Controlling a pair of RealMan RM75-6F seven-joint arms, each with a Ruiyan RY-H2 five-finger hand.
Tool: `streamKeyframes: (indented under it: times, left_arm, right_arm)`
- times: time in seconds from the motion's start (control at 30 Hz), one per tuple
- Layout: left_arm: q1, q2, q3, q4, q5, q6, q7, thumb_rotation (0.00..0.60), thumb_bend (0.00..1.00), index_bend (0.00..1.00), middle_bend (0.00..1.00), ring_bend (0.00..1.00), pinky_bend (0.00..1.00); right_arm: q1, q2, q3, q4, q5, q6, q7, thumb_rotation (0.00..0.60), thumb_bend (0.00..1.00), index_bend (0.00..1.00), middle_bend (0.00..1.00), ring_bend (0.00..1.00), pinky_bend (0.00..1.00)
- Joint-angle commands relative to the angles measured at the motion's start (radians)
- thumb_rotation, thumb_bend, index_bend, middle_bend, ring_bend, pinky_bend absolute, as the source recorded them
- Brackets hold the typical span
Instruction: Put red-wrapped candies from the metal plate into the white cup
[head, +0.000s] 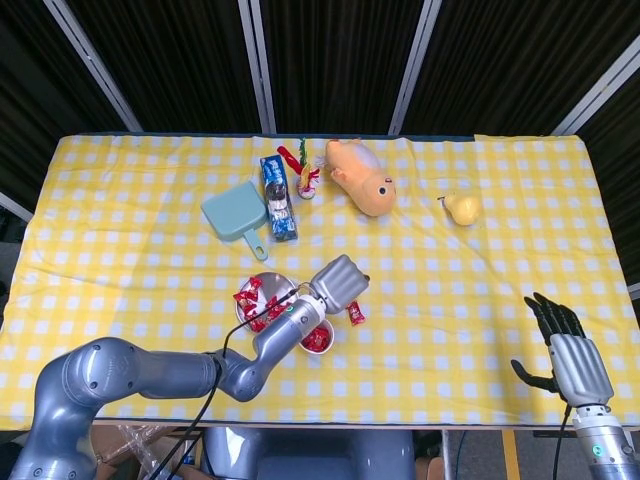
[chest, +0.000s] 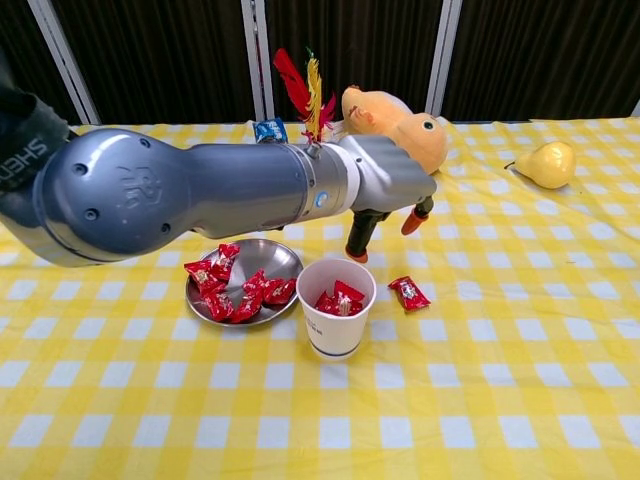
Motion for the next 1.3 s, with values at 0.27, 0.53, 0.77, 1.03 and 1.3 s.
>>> streamKeyframes:
  times: [0.27, 0.53, 0.77, 1.03, 1.3]
  left_arm:
    - [-0.04, -0.041, 0.001, 0.077, -0.045, -0.075, -0.004, 0.6, 0.25, 0.37, 0.93, 0.96, 1.0]
    - [-0.049, -0.079, -0.003, 0.123, -0.054, -0.08, -0.026, 0.6, 0.27, 0.4, 0.94, 0.96, 1.0]
    - [-0.053, -0.114, -0.012, 0.159, -0.065, -0.075, -0.037, 0.6, 0.28, 0.41, 0.94, 0.96, 1.0]
    - [-0.058, -0.143, -0.019, 0.183, -0.069, -0.073, -0.041, 0.6, 0.3, 0.42, 0.94, 0.96, 1.0]
    - [-0.063, -0.159, -0.023, 0.196, -0.078, -0.083, -0.039, 0.6, 0.31, 0.45, 0.94, 0.96, 1.0]
  right_arm:
    - [0.0, 0.004, -0.001, -0.003, -0.002, -0.002, 0.013, 0.6, 0.34, 0.0, 0.0, 0.0, 0.0]
    - [0.001, 0.005, -0.001, -0.004, 0.0, -0.005, 0.017, 0.6, 0.34, 0.0, 0.0, 0.0, 0.0]
    - [0.0, 0.004, -0.001, -0.005, 0.0, -0.004, 0.016, 0.6, 0.34, 0.0, 0.0, 0.0, 0.0]
    - [0.0, 0.004, 0.0, -0.005, -0.001, -0.002, 0.019, 0.6, 0.34, 0.0, 0.0, 0.0, 0.0]
    - [0.0, 0.004, 0.001, -0.005, -0.002, -0.001, 0.02, 0.6, 0.34, 0.0, 0.0, 0.0, 0.0]
